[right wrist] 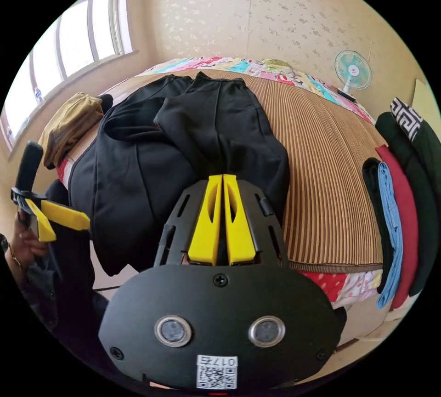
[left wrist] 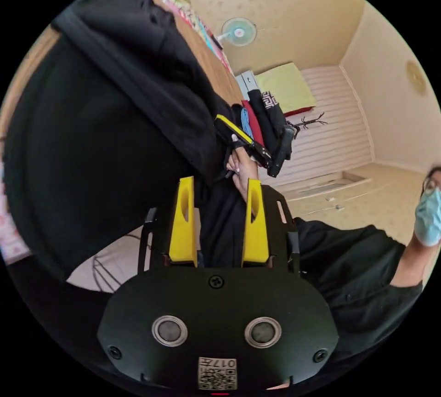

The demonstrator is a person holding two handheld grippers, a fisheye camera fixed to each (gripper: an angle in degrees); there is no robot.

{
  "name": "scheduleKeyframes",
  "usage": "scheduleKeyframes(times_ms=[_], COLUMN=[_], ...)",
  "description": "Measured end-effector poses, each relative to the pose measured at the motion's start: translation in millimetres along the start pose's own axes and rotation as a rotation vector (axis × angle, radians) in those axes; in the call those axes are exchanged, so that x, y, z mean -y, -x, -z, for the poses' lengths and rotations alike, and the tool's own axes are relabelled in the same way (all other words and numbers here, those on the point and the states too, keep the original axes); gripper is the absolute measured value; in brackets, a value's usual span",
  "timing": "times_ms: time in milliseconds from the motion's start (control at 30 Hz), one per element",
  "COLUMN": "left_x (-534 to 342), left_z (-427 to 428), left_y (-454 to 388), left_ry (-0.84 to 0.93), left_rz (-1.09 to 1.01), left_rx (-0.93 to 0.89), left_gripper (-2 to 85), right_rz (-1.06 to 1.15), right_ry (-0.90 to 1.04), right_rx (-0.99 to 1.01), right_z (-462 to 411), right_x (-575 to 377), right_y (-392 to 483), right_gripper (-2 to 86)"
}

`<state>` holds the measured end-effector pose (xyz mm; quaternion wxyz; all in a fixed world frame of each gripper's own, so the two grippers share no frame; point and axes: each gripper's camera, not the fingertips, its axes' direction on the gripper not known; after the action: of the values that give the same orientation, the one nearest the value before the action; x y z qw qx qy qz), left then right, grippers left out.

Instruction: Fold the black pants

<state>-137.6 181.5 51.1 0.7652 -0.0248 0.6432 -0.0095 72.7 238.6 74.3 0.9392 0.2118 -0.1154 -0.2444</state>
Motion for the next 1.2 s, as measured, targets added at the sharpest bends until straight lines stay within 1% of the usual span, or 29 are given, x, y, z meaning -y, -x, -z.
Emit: scheduleKeyframes(times_ms=[33, 100, 133, 167, 233, 300, 333, 400, 433, 467, 500, 533, 567, 600, 633, 700, 767, 833, 900, 1000, 1067, 1100, 1133, 1200], left_x=[7.6, 14.9, 16.7, 17.3, 14.2, 7.2, -0.3, -16.9, -29.5, -43.4, -51.1, -67.8, -82.3, -87.8, -96.3, -107.1, -118.3, -122.3, -123.6, -129.4, -146.8, -151.0, -156.5, -158.3], left_z=[-19.9, -34.0, -30.0, -18.6, 8.3, 41.0, 65.1, 106.2, 134.5, 163.4, 177.3, 201.9, 219.8, 226.4, 235.6, 242.8, 245.3, 244.5, 246.7, 265.1, 288.1, 292.4, 297.5, 297.7], left_y=[1.4, -3.5, -11.6, -23.6, -40.5, -57.1, -69.5, -85.2, -91.7, -94.2, -94.3, -93.5, -90.1, -87.3, -81.5, -74.8, -69.0, -65.5, -67.4, -70.4, -74.3, -76.9, -84.7, -100.4], left_ry=[0.026, 0.034, 0.018, 0.001, -0.032, -0.049, -0.05, -0.084, -0.118, -0.164, -0.192, -0.251, -0.282, -0.279, -0.24, -0.159, -0.095, -0.068, -0.105, -0.284, -0.484, -0.521, -0.561, -0.563], left_rz=[0.0, 0.007, -0.011, -0.074, -0.14, -0.203, -0.269, -0.357, -0.399, -0.416, -0.423, -0.441, -0.441, -0.425, -0.376, -0.272, -0.095, -0.012, 0.01, 0.09, 0.142, 0.148, 0.151, 0.154], left_rx=[-0.026, 0.002, 0.048, 0.03, -0.019, -0.023, -0.045, -0.119, -0.198, -0.298, -0.349, -0.437, -0.493, -0.505, -0.47, -0.256, 0.161, 0.332, 0.369, 0.369, 0.335, 0.344, 0.39, 0.515], left_gripper=[15.7, 13.1, 8.8, 5.0, 1.2, 0.3, 0.0, -0.2, -0.2, -0.3, -0.3, -0.2, -0.1, -0.1, 0.1, 0.8, 3.0, 4.7, 5.1, 5.4, 5.8, 6.0, 6.2, 6.3], right_rz=[0.006, 0.019, 0.026, 0.039, 0.064, 0.071, 0.071, 0.075, 0.08, 0.081, 0.081, 0.077, 0.075, 0.073, 0.075, 0.105, 0.182, 0.227, 0.24, 0.201, 0.287, 0.309, 0.34, 0.344], right_ry=[-0.039, -0.058, -0.049, -0.042, -0.046, -0.053, -0.044, -0.03, -0.021, -0.012, -0.008, -0.002, 0.001, 0.003, 0.01, 0.037, 0.101, 0.166, 0.237, 0.34, 0.374, 0.378, 0.374, 0.345], right_rx=[-0.015, -0.023, -0.016, -0.005, 0.012, 0.043, 0.067, 0.094, 0.103, 0.107, 0.107, 0.108, 0.109, 0.11, 0.11, 0.093, 0.038, -0.011, -0.03, -0.002, -0.136, -0.178, -0.23, -0.273], right_z=[-0.2, -0.8, -1.9, -3.1, -4.6, -5.7, -6.7, -8.1, -9.3, -10.7, -11.3, -12.4, -13.4, -13.8, -14.7, -16.6, -21.2, -25.4, -29.3, -31.8, -33.1, -34.7, -37.2, -36.1], right_x=[-6.7, -10.7, -9.5, -7.9, -7.6, -7.6, -5.9, -2.6, -0.4, 2.2, 3.4, 5.5, 7.4, 8.4, 11.3, 18.8, 34.8, 49.1, 63.3, 83.1, 85.8, 84.5, 81.0, 74.5], right_y=[2.6, 4.2, 3.4, 1.8, -0.7, -4.3, -7.2, -10.2, -10.8, -10.6, -10.2, -9.5, -8.6, -8.2, -7.1, -3.8, 2.2, 4.9, 4.4, -3.0, 5.9, 9.4, 15.5, 20.1], right_gripper=[0.5, 0.5, 0.5, 0.4, 0.3, 0.3, 0.3, 0.2, 0.2, 0.2, 0.2, 0.2, 0.2, 0.2, 0.3, 0.3, 0.3, 0.3, 0.3, 0.3, 0.3, 0.3, 0.3, 0.3])
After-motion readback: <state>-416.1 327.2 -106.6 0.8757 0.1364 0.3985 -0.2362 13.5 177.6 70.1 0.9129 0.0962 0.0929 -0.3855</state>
